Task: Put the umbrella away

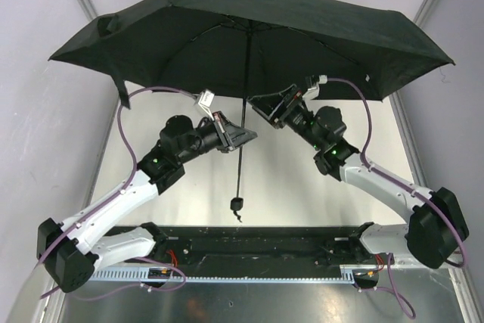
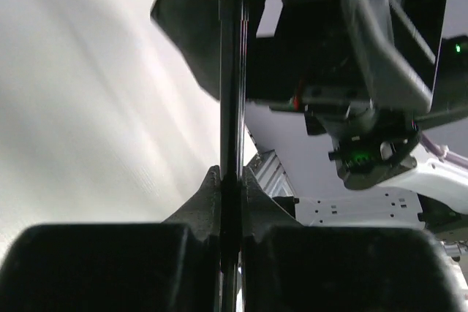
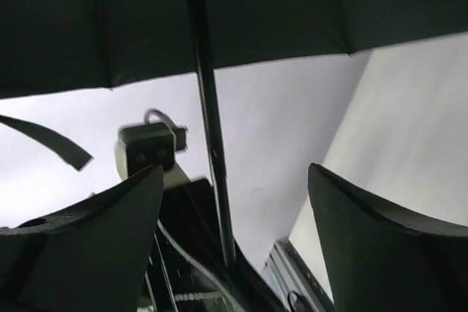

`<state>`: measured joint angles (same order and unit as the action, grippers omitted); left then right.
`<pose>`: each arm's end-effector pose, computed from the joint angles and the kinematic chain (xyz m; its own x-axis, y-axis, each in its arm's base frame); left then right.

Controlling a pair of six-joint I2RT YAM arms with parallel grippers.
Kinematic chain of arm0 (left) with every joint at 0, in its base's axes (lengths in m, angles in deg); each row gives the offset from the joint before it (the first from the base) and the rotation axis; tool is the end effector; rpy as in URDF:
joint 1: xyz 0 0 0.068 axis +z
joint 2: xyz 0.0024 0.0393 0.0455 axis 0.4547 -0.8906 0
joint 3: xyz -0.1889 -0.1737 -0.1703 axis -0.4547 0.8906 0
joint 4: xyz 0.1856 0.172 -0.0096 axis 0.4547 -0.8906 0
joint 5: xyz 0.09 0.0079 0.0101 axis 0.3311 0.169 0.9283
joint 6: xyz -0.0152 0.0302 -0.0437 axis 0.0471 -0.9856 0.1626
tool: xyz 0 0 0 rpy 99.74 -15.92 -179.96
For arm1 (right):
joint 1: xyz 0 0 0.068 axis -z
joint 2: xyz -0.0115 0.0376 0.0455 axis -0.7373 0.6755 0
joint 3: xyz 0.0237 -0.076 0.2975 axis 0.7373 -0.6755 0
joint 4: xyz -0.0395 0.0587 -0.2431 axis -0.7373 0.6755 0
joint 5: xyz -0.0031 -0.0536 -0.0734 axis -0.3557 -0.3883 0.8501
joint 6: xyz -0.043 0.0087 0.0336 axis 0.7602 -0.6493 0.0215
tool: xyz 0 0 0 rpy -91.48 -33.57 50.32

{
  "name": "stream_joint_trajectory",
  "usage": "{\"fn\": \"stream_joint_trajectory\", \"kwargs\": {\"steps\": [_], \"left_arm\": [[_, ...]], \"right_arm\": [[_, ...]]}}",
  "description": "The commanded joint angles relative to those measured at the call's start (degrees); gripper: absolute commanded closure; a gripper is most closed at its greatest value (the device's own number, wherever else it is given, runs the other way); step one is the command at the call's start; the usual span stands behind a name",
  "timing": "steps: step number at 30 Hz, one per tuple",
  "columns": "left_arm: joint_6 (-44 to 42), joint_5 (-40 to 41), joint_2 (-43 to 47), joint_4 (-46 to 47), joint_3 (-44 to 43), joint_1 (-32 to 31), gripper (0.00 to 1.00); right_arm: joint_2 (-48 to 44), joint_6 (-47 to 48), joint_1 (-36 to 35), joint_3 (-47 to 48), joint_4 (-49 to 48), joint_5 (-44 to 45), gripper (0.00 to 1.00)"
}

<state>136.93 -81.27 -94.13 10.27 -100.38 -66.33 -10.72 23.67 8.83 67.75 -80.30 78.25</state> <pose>0.1636 -0.1482 0.3792 -0.6889 -0.3899 -0.6110 0.4736 0.3960 -0.7867 0.2117 0.1772 0.3864 -0.6081 0.6538 -0.4502 -0.4483 0.1851 0.8745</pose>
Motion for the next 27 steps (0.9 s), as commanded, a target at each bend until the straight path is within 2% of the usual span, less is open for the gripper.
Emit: {"fn": "stream_joint_trajectory", "kwargs": {"steps": [1, 7, 12, 15, 21, 23, 25, 26, 27], "left_arm": [[0.6, -0.7, 2.6, 2.1, 0.2, -1.4, 1.00], [-0.1, -0.6, 2.3, 2.1, 1.1, -1.8, 1.00], [-5.3, 1.5, 4.8, 0.4, 1.0, -1.8, 1.00], [-7.9, -0.5, 5.4, -0.4, 0.2, -1.9, 1.00], [-10.4, -4.7, 5.6, 0.7, -0.1, -2.5, 1.00], [-11.2, -6.4, 5.5, 1.1, -0.4, -2.6, 1.00], [-12.1, -6.6, 5.9, 1.1, -0.4, -2.7, 1.00], [-12.5, -5.7, 6.5, 0.8, -0.2, -2.7, 0.96], [-13.1, -4.2, 7.3, 0.1, 0.3, -2.7, 0.89]], "right_arm": [[1.7, -2.0, 2.9, 5.9, -9.4, -3.1, 0.19], [4.1, 1.8, 2.3, 9.4, -6.8, -0.4, 0.25], [7.6, 2.6, 2.4, 14.1, -4.0, -1.8, 0.31], [8.2, 4.3, 2.5, 15.2, -1.0, -0.6, 0.34], [12.5, 5.6, 2.2, 18.2, -1.5, -3.3, 0.40], [14.0, 5.9, 2.1, 19.4, -2.4, -4.9, 0.53], [14.1, 6.8, 1.5, 20.5, -1.4, -4.6, 0.76], [13.7, 7.9, 0.9, 21.2, 1.5, -3.2, 0.88], [12.9, 8.9, 0.2, 21.9, 5.1, -0.8, 0.94]]}}
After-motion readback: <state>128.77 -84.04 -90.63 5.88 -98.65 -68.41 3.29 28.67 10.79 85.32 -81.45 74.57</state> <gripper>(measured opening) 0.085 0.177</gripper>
